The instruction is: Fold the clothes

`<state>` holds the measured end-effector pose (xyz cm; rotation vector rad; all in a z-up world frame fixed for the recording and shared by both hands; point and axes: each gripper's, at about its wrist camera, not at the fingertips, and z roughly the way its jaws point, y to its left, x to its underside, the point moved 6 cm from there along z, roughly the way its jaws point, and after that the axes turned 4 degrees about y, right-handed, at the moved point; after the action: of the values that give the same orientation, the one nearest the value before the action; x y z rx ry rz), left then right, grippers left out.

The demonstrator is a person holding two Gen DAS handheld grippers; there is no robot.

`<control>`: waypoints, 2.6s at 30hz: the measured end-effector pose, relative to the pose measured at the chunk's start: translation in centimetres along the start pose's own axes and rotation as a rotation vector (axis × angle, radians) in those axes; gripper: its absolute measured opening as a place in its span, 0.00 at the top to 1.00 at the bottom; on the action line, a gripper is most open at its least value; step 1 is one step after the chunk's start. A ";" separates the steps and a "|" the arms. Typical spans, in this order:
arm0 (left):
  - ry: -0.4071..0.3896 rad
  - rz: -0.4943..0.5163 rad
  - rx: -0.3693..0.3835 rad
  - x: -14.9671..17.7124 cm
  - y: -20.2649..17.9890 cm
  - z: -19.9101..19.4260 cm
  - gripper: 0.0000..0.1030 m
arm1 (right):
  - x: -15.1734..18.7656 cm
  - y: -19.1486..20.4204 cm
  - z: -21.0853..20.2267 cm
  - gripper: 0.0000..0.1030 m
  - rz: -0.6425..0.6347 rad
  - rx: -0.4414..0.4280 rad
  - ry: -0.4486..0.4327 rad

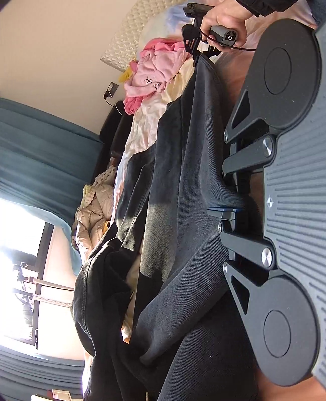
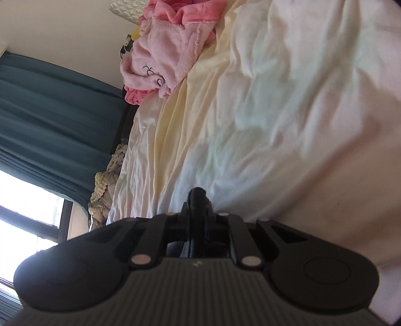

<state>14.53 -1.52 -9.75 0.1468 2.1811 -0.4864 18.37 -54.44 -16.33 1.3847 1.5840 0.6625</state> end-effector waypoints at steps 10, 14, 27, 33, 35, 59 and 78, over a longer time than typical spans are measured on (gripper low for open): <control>0.027 0.021 -0.016 0.3 0.0 1.0 0.90 | 1.3 -0.3 1.6 0.88 -0.332 0.217 0.026; 0.041 0.010 -0.024 0.3 0.1 0.8 0.89 | 1.4 0.7 0.9 0.74 -0.406 0.220 0.014; 0.051 -0.003 -0.031 -0.4 -0.4 -5.8 0.40 | 4.5 4.8 -8.7 0.49 -0.652 0.073 0.114; -0.045 -0.180 -0.044 -2.3 3.2 -13.0 0.26 | 7.1 6.4 -11.5 0.47 -0.706 0.001 0.163; -0.079 -0.281 -0.059 -2.8 5.4 -15.5 0.20 | 7.6 6.4 -11.7 0.46 -0.692 -0.017 0.186; -0.142 -1.220 -0.088 2.8 26.9 -16.6 0.19 | 7.2 -0.1 -5.5 0.36 -0.095 0.049 0.329; -0.246 -1.028 -0.323 -2.1 26.9 -15.6 0.74 | 4.5 -1.0 0.4 0.94 -0.016 0.017 0.183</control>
<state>11.59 29.43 -7.41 -1.1903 1.9190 -0.6405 18.40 -50.42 -18.64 1.3536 1.7456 0.7862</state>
